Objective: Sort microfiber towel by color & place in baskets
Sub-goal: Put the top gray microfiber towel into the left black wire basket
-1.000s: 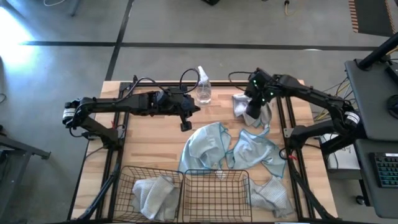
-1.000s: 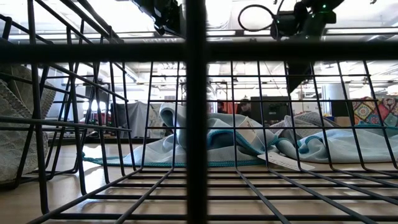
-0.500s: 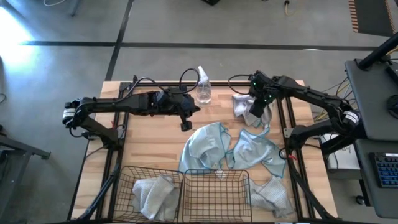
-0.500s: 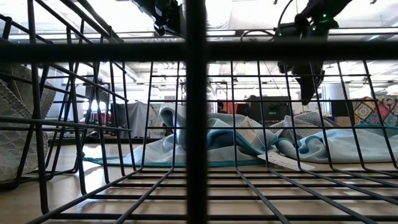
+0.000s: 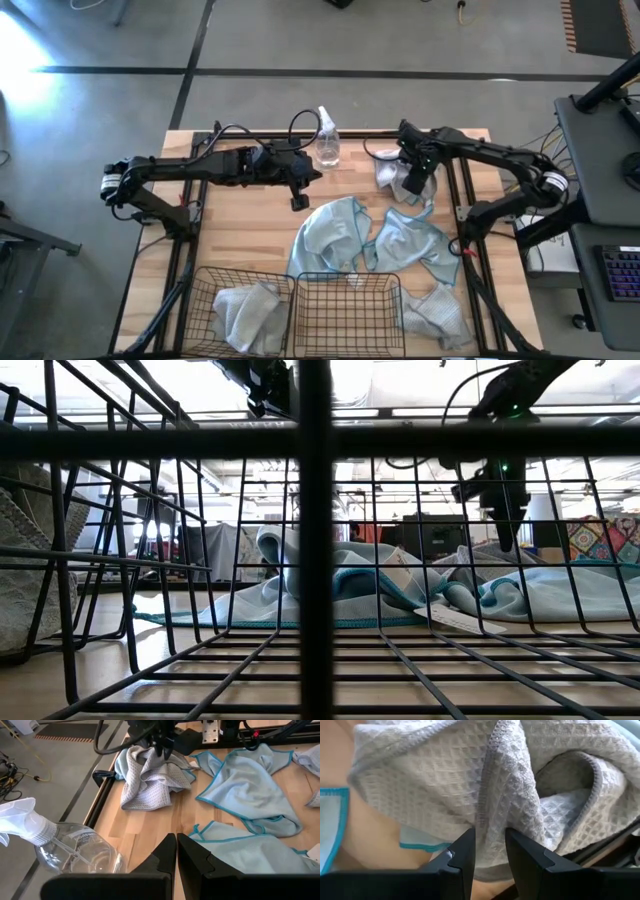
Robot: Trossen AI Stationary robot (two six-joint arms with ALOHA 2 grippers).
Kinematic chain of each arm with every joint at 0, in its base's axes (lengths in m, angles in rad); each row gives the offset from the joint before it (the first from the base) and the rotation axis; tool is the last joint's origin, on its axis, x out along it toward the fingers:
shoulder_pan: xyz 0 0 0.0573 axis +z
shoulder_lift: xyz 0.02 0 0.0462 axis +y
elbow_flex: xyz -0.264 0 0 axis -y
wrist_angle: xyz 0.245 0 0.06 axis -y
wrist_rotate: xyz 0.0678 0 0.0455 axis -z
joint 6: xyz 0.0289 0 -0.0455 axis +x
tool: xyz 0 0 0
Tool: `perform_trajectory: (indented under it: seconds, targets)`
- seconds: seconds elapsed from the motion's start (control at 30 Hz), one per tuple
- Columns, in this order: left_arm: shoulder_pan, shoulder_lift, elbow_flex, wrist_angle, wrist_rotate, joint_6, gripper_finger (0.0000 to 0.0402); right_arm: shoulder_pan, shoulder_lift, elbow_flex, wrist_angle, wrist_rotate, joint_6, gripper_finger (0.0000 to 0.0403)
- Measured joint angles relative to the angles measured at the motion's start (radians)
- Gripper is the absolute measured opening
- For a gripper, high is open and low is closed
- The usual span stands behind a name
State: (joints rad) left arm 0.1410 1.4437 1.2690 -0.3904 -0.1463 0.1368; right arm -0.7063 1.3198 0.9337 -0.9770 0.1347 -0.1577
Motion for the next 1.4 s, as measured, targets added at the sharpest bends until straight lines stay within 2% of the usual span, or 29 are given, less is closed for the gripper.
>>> perform_trajectory:
  seconds: [0.53,0.97,1.17,1.4]
  targets:
    - [0.0,0.0,0.0,0.0,0.0,-0.011,0.0,0.0,0.101,0.0,0.025,0.05,0.0,0.0096]
    - [0.0,0.0,0.0,0.0,0.0,-0.015,0.0,0.0,0.088,0.001,0.022,0.048,0.031,0.0014]
    - [0.0,0.0,0.0,0.0,0.0,-0.015,0.0,0.001,0.081,0.021,0.005,0.039,0.065,0.0009]
    - [0.0,0.0,0.0,0.0,0.0,-0.027,0.0,0.002,0.049,0.105,-0.019,-0.112,0.144,0.0009]
